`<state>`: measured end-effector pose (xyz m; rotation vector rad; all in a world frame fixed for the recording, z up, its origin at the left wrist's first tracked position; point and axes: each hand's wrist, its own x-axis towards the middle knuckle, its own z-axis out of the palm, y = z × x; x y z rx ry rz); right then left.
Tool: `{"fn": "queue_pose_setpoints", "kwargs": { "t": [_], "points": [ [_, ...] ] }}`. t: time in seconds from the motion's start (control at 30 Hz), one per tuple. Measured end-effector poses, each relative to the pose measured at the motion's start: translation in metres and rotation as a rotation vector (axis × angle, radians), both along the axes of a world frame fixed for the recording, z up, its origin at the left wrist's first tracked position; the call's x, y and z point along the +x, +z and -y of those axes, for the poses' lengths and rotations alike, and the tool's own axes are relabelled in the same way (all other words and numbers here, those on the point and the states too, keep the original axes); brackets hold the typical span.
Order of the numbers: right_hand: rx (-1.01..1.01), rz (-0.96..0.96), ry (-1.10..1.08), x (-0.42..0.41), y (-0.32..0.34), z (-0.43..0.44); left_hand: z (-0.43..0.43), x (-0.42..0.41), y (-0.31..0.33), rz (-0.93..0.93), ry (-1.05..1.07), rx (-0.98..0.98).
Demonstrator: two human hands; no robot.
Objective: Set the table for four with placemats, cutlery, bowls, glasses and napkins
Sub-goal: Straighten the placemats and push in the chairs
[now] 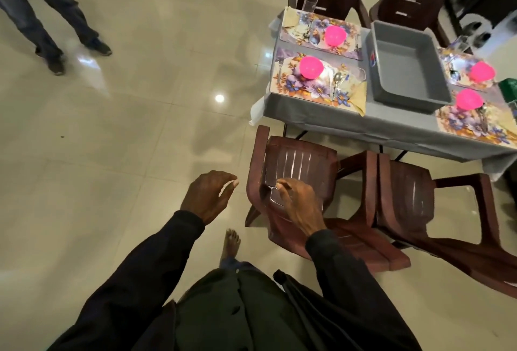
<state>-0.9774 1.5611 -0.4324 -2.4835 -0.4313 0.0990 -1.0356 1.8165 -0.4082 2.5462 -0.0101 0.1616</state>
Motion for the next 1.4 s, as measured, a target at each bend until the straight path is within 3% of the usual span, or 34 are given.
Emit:
{"fn": "queue_pose_setpoints", "kwargs": {
  "t": [0.27,0.53,0.8,0.9,1.0,1.2,1.4],
  "points": [
    [-0.143,0.070,-0.254,-0.073,-0.019,0.065,0.074,-0.023,-0.027,-0.001,-0.309,-0.010],
    [-0.515,-0.009,-0.376,-0.147,-0.065,0.146,0.157,-0.074,-0.092,-0.187,-0.578,0.383],
    [-0.439,-0.020,-0.438,-0.158,-0.067,0.124,0.146,-0.074,-0.099,-0.233,-0.574,0.504],
    [-0.395,-0.023,-0.368,-0.166,-0.067,0.115,0.135,-0.077,-0.098,-0.212,-0.510,0.502],
    [-0.409,-0.008,-0.206,-0.170,-0.068,0.133,0.132,-0.085,-0.097,-0.152,-0.484,0.504],
    [-0.481,0.023,-0.238,-0.157,-0.073,0.219,0.184,-0.084,-0.094,-0.135,-0.447,0.523],
    [-0.500,0.043,-0.127,-0.152,-0.078,0.236,0.222,-0.091,-0.100,-0.169,-0.288,0.492]
  ]
}}
